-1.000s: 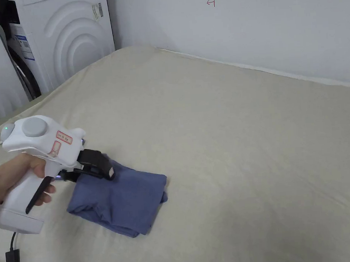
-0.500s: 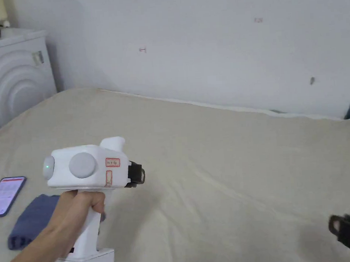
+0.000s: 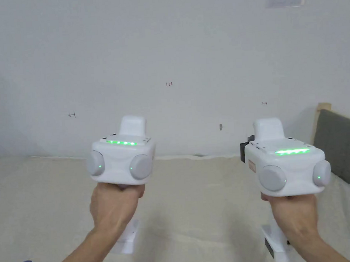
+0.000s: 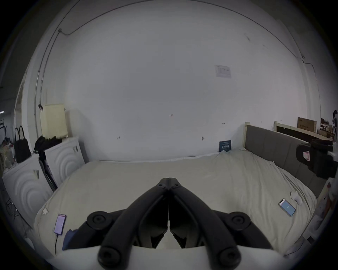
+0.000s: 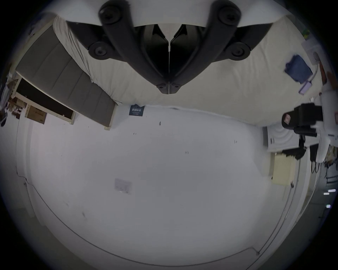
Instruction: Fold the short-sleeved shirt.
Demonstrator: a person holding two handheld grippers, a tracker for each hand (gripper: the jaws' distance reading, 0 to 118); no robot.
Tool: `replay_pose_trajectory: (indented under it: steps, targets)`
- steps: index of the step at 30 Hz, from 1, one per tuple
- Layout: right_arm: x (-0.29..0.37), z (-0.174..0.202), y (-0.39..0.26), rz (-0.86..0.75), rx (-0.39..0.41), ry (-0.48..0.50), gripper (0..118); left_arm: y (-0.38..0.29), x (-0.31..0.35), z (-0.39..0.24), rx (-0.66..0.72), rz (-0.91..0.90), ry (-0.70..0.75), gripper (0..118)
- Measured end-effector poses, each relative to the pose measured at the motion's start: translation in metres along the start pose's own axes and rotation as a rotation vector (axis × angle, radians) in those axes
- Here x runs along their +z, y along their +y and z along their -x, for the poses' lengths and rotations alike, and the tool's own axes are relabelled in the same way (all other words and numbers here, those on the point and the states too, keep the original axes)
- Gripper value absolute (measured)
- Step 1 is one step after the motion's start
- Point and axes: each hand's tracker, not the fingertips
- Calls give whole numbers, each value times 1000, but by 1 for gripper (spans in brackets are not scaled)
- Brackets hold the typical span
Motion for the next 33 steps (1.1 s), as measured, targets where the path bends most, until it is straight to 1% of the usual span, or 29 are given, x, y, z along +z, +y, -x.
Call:
replay_pose_trajectory:
  steps: [1,2,3,4,5,6,7,8,9,10,11,13,14,15,18,20,23,24,26,31,33]
  targets:
    - [1,-3,2,-5,3,1,1,4,4,0,-3,-7,3,0]
    - [4,-4,5,-14,2,0,2,8,8,-2,-12,-15,15,3]
    - [5,-5,8,-20,-10,1,7,11,11,-4,-21,-17,35,11]
    - [7,-8,10,-22,-19,2,17,14,13,-4,-33,-23,33,25]
    - [8,-10,12,-22,-24,3,37,17,15,-3,-32,-27,27,53]
    - [9,-9,15,-16,-20,7,86,20,14,-4,-32,-30,32,100]
    - [9,-10,17,-6,-18,10,118,23,12,-4,-23,-19,45,118]
    - [7,-12,19,3,-18,6,118,25,8,-5,1,11,87,118]
    - [16,-9,21,-87,-38,-9,118,26,10,-2,27,0,211,118]
    - [20,-4,25,-65,0,-5,118,28,6,-4,39,17,112,118]
    - [24,3,31,-41,3,-36,118,31,4,-1,48,15,106,118]
    - [30,8,37,-41,1,-34,118,32,9,2,78,43,51,118]
    - [20,-7,33,-39,-6,-35,118,34,11,6,102,59,-22,118]
    - [19,-10,34,-34,-12,-31,118,35,13,7,115,77,-62,118]
    - [16,-14,34,-21,-30,-24,118,38,18,10,178,125,-61,118]
    - [14,-18,35,-12,-47,-17,118,42,20,11,196,158,-107,118]
    - [13,-20,35,-3,-65,-10,118,45,24,12,193,154,-87,118]
    - [13,-20,35,-2,-65,-9,118,46,25,13,180,106,-82,118]
    - [13,-19,36,2,-56,-16,118,46,27,14,176,105,-39,118]
    - [14,-18,35,13,-56,-6,118,49,32,19,186,114,-50,118]
    - [16,-16,35,11,-54,-2,118,48,33,20,209,93,-20,118]
